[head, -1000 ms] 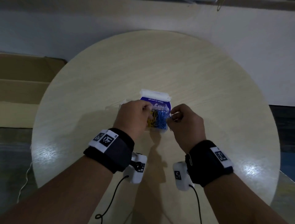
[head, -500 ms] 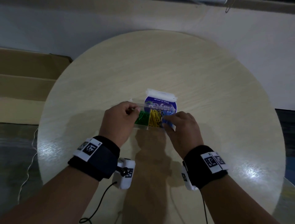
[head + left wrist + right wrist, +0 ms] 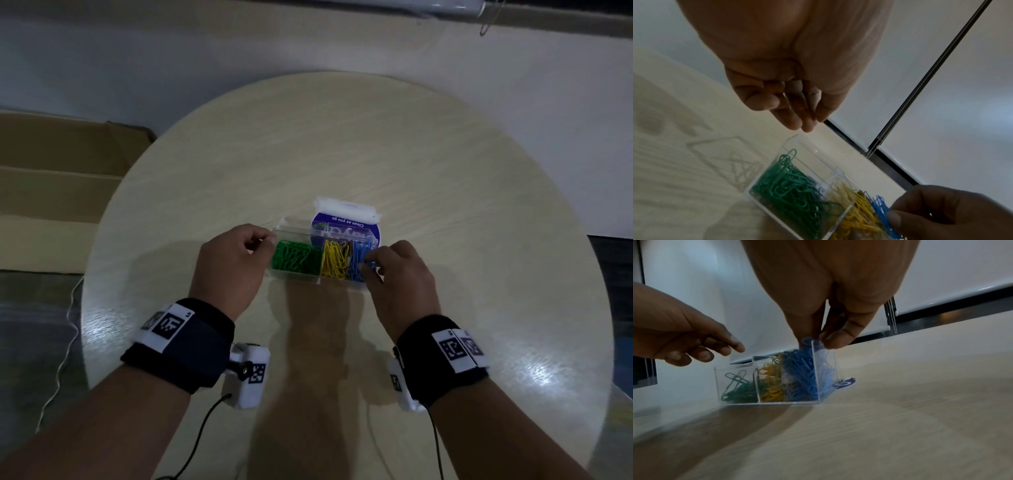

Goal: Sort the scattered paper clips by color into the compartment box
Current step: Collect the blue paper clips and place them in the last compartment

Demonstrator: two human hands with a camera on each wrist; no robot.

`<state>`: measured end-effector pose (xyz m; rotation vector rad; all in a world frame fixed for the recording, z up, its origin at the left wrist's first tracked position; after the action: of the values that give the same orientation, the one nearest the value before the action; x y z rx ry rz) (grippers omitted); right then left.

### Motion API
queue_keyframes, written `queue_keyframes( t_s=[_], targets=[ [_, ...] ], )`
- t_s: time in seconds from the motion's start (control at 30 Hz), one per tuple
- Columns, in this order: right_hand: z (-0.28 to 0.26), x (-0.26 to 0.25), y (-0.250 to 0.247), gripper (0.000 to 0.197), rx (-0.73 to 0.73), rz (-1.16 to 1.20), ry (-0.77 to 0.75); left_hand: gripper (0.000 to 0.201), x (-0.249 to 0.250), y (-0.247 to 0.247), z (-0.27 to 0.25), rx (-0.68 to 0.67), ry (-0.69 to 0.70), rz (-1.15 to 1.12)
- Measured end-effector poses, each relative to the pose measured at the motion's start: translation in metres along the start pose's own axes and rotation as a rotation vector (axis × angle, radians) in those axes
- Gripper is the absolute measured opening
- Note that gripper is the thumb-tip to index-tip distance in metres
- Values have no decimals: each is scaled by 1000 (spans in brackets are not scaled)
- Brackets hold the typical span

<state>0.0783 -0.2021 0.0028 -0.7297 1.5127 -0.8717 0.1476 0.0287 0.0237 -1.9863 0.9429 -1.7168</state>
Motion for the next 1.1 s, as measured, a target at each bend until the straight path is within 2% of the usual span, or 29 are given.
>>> queue_keyframes(
  t_s=[0.23, 0.37, 0.53, 0.7, 0.87, 1.1],
  targets=[
    [-5, 3, -6, 10, -3, 22, -9, 13, -4, -6, 10, 32, -2, 5],
    [1, 3, -10, 25, 13, -8, -60, 14, -2, -6, 20, 56, 1, 49],
    [6, 6, 1, 19, 14, -83, -125, 16, 0, 5, 33, 50, -13, 47],
    [-10, 9, -4, 24, 92, 133, -37, 18, -2, 13, 33, 53, -12, 32],
    [-30, 13, 5, 24, 42, 64, -56, 17, -6, 14, 30, 29, 7, 37],
    [-16, 10, 2, 32, 66, -65, -77, 17, -9, 15, 30, 10, 19, 34]
  ],
)
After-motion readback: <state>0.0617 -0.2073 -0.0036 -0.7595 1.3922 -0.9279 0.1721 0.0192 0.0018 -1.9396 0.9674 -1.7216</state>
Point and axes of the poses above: each hand's wrist, its own z-axis towards the middle knuckle, its own y-axis out of the palm, x = y × z, the point moved 1 cm from there along z, towards the middle knuckle, and after that the axes turned 10 degrees about -x, right-handed, at the moved point
